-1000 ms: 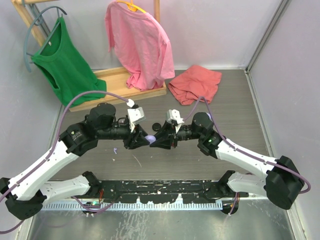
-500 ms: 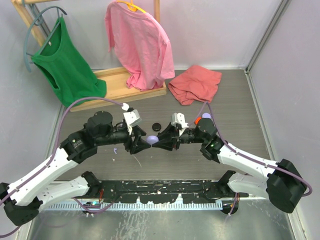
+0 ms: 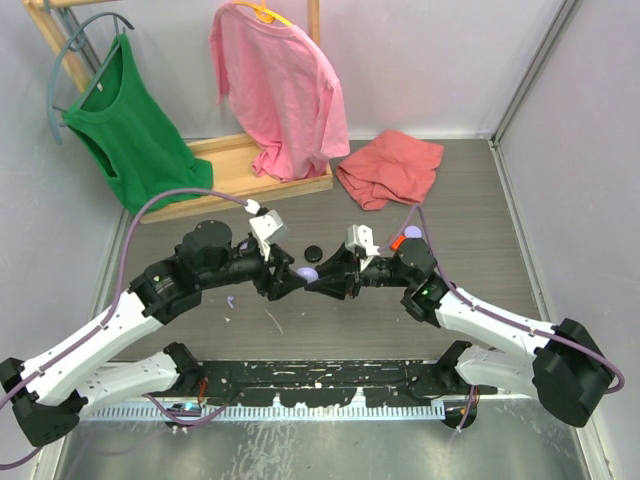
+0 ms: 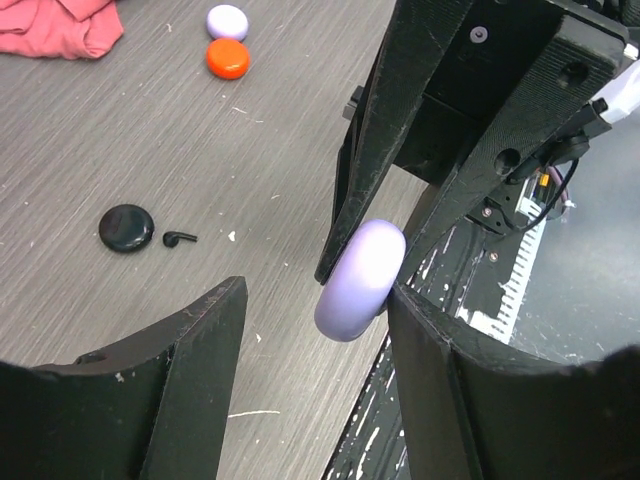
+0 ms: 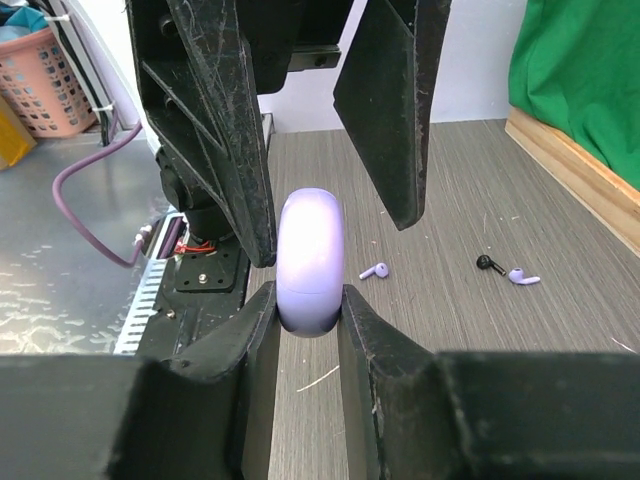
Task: Insert the wireless bluetooth earbuds into the charging case
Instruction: Open the charging case.
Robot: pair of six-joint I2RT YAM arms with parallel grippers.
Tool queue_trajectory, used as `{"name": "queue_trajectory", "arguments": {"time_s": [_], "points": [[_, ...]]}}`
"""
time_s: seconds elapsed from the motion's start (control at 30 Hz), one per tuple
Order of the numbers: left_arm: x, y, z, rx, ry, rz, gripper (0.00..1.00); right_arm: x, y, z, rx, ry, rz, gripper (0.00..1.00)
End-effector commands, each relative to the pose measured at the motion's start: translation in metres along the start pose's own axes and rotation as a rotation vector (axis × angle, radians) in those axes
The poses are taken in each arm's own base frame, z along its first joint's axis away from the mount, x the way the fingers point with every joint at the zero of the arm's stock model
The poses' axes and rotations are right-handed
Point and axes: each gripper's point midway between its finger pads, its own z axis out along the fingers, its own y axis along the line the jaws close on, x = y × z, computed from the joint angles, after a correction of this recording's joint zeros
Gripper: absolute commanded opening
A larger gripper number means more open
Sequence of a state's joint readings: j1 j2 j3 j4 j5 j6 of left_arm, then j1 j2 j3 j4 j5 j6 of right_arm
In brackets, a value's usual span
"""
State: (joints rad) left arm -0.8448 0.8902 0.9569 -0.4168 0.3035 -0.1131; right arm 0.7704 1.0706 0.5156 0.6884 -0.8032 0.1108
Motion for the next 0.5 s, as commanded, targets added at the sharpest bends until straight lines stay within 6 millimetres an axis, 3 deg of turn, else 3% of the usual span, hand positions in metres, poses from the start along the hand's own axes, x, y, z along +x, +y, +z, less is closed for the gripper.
{"name": "queue_trajectory", "arguments": {"time_s": [0.0,0.47], "points": [[-0.03,0.014,-0.001,-0.086,-0.111,-0.006,0.59,-0.019,0.009,-0.002,-0.028,-0.059,-0.074,0.01],[-0.042,0.025,-0.009,-0.133,-0.157,-0.046,0.64,-0.012,0.009,-0.003,-0.03,-0.048,-0.084,0.01]]}}
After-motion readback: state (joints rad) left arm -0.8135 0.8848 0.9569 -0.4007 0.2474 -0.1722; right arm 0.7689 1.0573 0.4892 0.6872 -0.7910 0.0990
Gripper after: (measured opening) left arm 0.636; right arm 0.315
